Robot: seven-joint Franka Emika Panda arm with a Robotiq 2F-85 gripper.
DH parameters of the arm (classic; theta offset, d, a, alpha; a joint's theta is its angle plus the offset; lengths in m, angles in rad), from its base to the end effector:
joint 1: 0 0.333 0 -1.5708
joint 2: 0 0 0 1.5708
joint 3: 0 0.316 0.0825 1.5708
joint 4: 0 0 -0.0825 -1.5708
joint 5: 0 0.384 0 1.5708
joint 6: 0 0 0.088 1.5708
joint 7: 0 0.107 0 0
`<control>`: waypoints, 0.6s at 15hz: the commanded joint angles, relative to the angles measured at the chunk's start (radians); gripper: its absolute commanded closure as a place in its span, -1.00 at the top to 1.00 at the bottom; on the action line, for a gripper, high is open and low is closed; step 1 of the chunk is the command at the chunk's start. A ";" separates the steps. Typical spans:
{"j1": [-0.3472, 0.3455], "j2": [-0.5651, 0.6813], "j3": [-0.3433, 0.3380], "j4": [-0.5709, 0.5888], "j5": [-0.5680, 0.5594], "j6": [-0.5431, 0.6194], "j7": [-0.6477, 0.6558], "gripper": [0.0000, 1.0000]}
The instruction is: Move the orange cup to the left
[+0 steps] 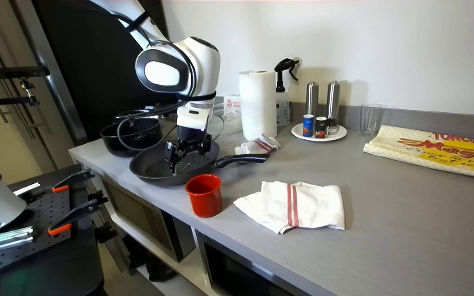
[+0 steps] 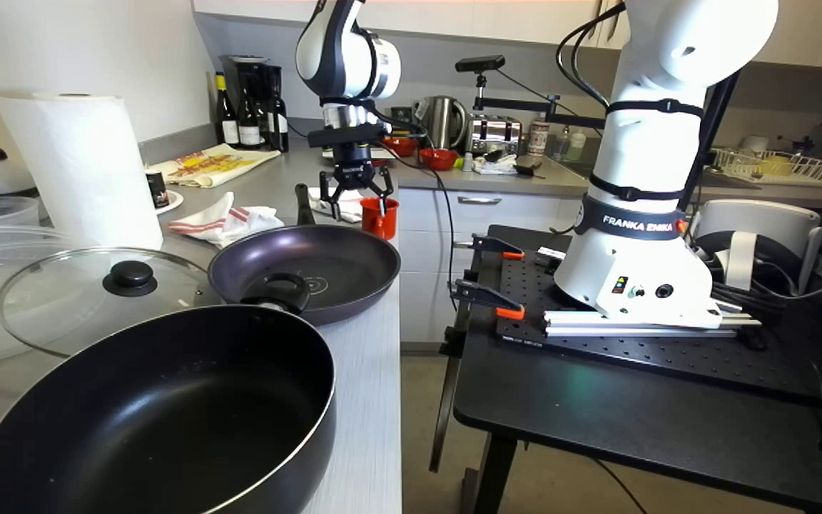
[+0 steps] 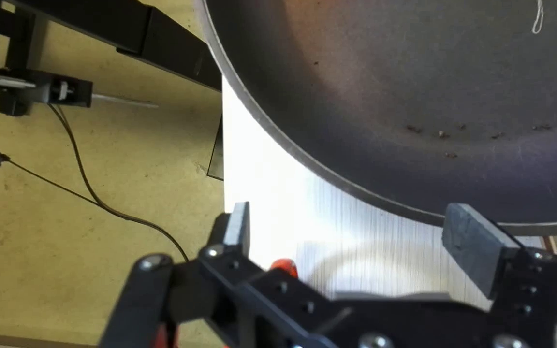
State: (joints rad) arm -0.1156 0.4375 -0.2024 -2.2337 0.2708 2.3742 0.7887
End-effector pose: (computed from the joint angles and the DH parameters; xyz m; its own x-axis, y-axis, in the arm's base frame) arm 0.4845 -0.1623 0.1559 0.2206 -0.9488 -0.2259 -0.9502 -0.2613 0.1698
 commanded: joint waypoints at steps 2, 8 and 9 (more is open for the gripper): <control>0.002 0.027 -0.016 0.010 -0.010 0.035 0.007 1.00; -0.008 0.033 -0.031 0.002 -0.006 0.049 0.002 1.00; -0.008 0.035 -0.033 0.001 -0.007 0.050 0.003 1.00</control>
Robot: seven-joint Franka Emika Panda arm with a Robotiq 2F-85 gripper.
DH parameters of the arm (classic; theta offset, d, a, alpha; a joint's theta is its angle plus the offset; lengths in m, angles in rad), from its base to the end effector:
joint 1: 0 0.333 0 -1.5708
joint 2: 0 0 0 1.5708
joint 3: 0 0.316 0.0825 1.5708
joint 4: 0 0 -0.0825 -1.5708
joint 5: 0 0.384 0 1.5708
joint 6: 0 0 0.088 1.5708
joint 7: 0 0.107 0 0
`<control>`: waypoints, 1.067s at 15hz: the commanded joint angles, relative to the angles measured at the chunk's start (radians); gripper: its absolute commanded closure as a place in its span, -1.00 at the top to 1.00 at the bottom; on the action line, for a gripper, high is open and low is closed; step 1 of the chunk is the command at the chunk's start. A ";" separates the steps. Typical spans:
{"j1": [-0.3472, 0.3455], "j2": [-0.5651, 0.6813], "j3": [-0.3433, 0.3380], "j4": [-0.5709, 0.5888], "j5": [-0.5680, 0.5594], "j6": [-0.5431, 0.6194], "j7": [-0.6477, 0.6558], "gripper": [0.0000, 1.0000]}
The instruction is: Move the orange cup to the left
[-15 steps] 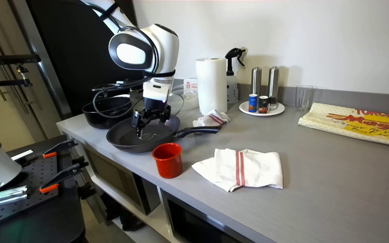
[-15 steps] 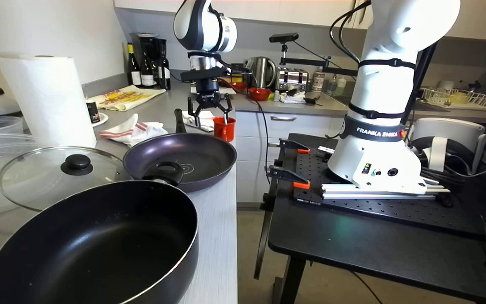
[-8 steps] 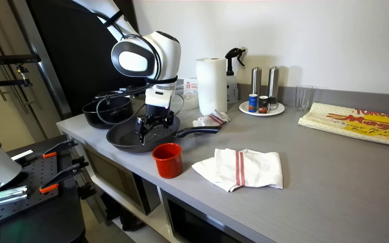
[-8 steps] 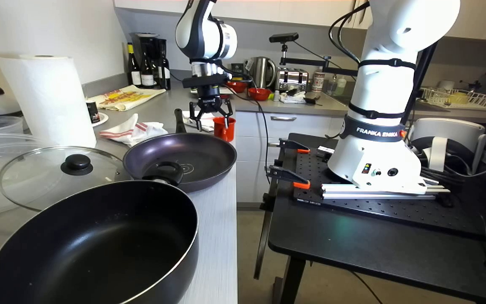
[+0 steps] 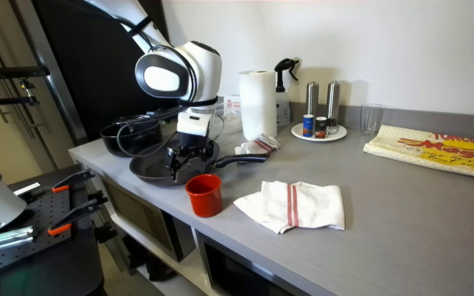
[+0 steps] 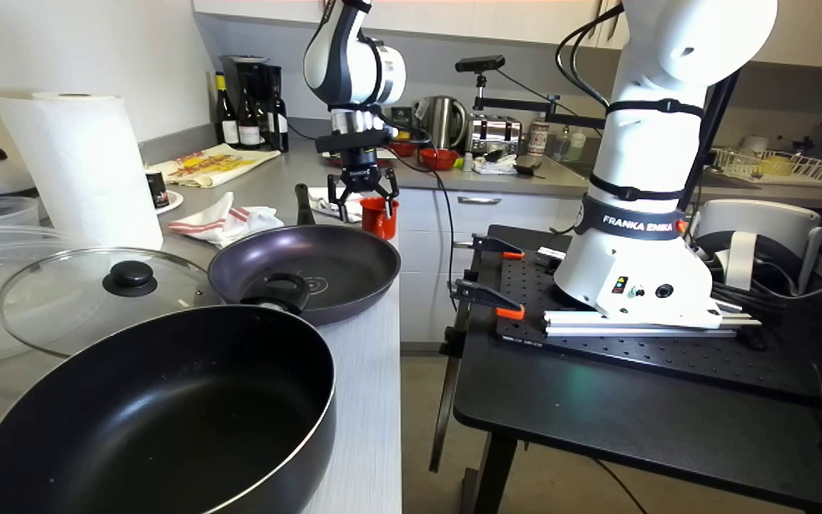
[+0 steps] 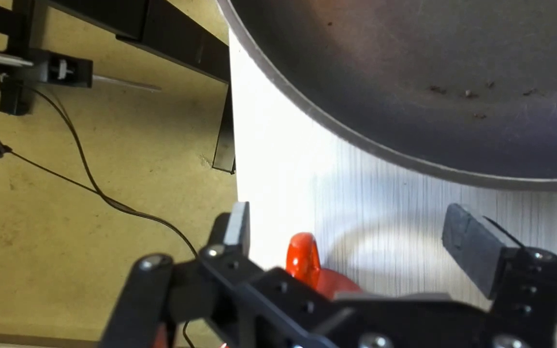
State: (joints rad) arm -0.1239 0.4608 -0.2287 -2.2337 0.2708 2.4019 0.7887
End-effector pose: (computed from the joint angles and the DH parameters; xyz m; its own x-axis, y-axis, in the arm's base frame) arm 0.4775 -0.1811 0.1471 0.1890 -0.9605 -0.2040 -0.9580 -0.2260 0.1764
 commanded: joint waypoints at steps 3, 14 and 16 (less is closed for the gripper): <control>-0.007 0.022 -0.009 -0.001 -0.003 0.033 -0.006 1.00; -0.012 0.044 -0.021 -0.007 -0.012 0.061 -0.012 1.00; -0.010 0.042 -0.027 -0.010 -0.017 0.063 -0.011 1.00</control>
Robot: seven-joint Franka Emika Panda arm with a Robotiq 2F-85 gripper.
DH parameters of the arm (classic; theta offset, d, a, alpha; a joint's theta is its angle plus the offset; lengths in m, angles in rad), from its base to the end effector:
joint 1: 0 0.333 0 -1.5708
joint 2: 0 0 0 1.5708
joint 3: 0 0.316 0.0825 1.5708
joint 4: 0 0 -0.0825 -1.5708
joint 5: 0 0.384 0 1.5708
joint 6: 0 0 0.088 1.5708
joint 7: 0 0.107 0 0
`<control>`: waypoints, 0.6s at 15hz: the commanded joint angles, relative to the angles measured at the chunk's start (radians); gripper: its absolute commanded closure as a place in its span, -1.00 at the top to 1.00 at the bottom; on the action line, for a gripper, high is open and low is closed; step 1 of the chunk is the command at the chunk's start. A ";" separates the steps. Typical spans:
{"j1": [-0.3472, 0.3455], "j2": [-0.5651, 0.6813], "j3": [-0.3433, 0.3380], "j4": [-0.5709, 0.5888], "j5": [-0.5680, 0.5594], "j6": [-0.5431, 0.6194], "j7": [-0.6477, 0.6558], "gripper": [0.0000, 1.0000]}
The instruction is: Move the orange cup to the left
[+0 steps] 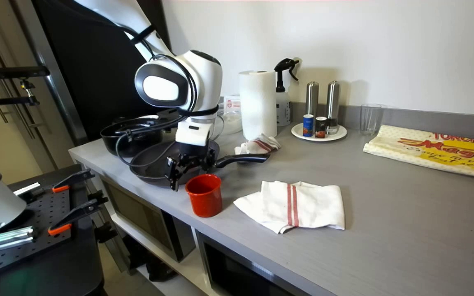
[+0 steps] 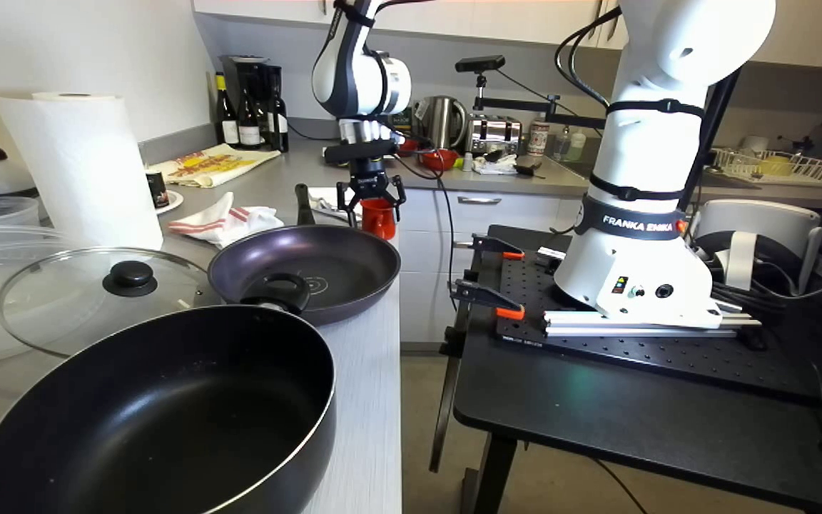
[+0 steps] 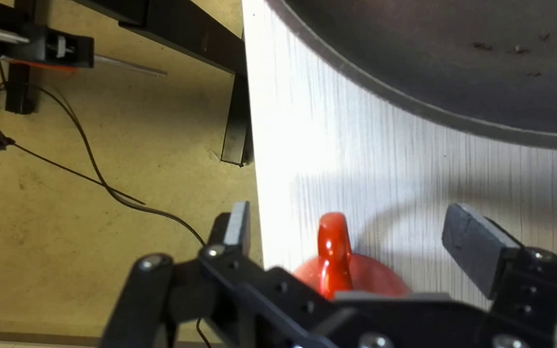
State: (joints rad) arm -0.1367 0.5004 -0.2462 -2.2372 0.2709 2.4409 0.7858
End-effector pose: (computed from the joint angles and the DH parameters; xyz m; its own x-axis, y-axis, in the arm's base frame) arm 0.4669 -0.1974 0.1298 0.1616 -0.9695 -0.1841 -0.9616 -0.1966 0.1914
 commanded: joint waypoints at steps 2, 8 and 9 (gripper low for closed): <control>0.004 0.000 -0.015 -0.009 -0.021 0.030 -0.007 1.00; 0.008 0.002 -0.024 -0.006 -0.032 0.037 -0.006 1.00; 0.008 0.002 -0.025 -0.007 -0.034 0.038 -0.006 1.00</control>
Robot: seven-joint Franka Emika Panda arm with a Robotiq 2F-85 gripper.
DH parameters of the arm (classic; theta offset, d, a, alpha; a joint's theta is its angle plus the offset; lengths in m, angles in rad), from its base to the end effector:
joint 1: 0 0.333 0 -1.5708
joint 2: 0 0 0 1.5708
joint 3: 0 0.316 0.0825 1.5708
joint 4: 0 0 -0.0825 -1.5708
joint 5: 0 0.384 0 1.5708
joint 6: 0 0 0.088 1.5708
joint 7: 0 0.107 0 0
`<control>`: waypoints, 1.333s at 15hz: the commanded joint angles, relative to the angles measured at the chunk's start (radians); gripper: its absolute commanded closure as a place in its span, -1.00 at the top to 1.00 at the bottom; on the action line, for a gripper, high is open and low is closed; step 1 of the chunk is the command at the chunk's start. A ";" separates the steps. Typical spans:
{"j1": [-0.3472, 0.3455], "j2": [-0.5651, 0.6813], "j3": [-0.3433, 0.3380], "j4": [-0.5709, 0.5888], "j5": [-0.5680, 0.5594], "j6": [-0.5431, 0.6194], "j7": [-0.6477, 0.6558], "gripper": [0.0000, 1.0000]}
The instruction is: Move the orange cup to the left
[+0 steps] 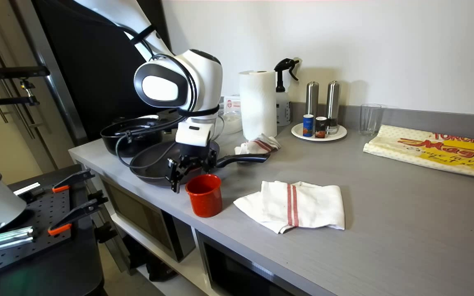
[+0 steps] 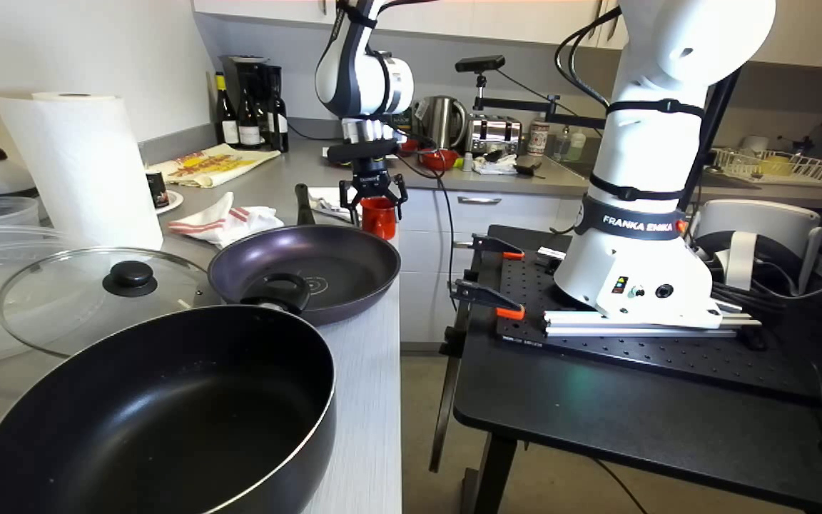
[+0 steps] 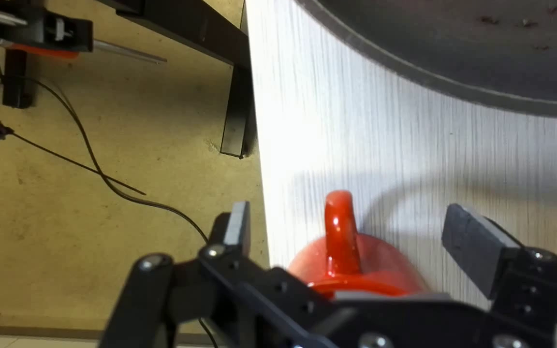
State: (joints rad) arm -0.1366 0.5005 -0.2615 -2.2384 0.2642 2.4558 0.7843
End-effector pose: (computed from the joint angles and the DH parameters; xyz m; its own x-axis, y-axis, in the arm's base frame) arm 0.4650 -0.2060 0.1313 0.1575 -0.9735 -0.1659 -0.9644 -0.1878 0.1864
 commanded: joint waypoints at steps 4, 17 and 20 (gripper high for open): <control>0.008 0.002 -0.013 -0.006 -0.035 0.026 -0.004 0.54; 0.016 -0.008 -0.018 -0.006 -0.059 0.034 0.004 -0.94; 0.022 -0.010 -0.019 -0.011 -0.068 0.042 0.008 -0.93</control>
State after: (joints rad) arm -0.1327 0.4934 -0.2688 -2.2365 0.2262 2.4719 0.7843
